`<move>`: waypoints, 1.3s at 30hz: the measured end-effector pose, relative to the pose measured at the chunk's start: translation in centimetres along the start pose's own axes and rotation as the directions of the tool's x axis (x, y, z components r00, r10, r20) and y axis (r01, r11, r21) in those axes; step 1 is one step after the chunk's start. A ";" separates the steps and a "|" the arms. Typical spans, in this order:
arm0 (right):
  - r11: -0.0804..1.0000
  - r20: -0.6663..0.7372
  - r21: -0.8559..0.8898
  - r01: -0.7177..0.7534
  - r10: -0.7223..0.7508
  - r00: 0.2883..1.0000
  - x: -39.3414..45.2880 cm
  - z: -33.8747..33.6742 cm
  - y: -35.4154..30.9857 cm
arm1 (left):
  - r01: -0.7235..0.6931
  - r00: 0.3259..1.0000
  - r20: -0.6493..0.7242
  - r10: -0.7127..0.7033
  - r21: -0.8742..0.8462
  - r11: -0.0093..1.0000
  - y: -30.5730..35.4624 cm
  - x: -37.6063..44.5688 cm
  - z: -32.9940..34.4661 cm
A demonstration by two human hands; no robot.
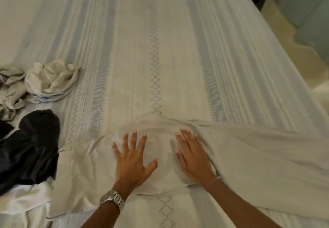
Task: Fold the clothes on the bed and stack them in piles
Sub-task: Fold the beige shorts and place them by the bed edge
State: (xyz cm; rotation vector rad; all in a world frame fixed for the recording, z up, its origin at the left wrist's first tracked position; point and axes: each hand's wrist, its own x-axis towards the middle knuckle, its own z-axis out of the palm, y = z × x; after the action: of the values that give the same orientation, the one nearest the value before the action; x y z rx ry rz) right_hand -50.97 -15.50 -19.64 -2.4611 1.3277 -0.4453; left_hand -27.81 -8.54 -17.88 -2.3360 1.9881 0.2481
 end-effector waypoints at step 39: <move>0.553 0.368 0.486 -0.676 0.573 0.733 -9.6 -28.3 45.8 | -0.118 0.845 0.354 0.400 -0.606 0.786 41.0 19.2 -2.2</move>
State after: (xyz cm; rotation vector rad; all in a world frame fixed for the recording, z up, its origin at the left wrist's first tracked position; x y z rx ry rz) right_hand -101.83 -34.84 -13.95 -1.3406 1.5763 -0.3728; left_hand -65.10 -34.33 -16.58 -1.9239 2.1649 1.4611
